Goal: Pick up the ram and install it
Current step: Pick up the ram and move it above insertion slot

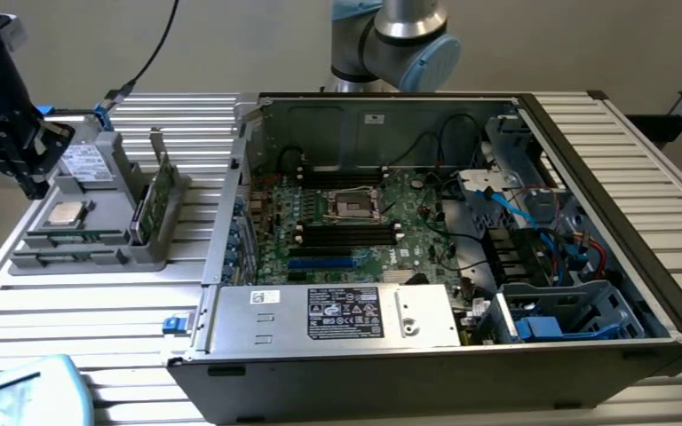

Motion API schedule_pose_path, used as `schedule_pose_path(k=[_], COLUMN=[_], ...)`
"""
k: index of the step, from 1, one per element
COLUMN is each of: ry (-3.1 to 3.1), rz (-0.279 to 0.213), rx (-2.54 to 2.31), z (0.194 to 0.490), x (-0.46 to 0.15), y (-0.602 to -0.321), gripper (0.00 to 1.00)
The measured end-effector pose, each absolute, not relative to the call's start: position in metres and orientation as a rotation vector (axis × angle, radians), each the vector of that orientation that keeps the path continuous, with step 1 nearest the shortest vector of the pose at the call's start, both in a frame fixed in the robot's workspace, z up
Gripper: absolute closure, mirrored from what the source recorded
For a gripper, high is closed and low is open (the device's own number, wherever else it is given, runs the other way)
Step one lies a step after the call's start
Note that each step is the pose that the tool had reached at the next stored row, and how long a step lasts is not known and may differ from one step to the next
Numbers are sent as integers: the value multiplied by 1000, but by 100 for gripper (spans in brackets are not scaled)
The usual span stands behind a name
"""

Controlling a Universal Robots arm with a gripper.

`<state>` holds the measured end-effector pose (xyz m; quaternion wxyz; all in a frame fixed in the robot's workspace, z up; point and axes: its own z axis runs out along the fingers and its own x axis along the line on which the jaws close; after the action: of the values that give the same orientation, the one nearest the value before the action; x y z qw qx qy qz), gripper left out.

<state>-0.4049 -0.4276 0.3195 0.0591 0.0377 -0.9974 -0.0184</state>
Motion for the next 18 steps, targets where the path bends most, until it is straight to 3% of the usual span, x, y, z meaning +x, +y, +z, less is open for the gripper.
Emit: schedule_pose_path(k=[18], ry=[-3009], rz=[-60], rx=[446], z=[318], x=[-405], y=[-424], gripper=[90])
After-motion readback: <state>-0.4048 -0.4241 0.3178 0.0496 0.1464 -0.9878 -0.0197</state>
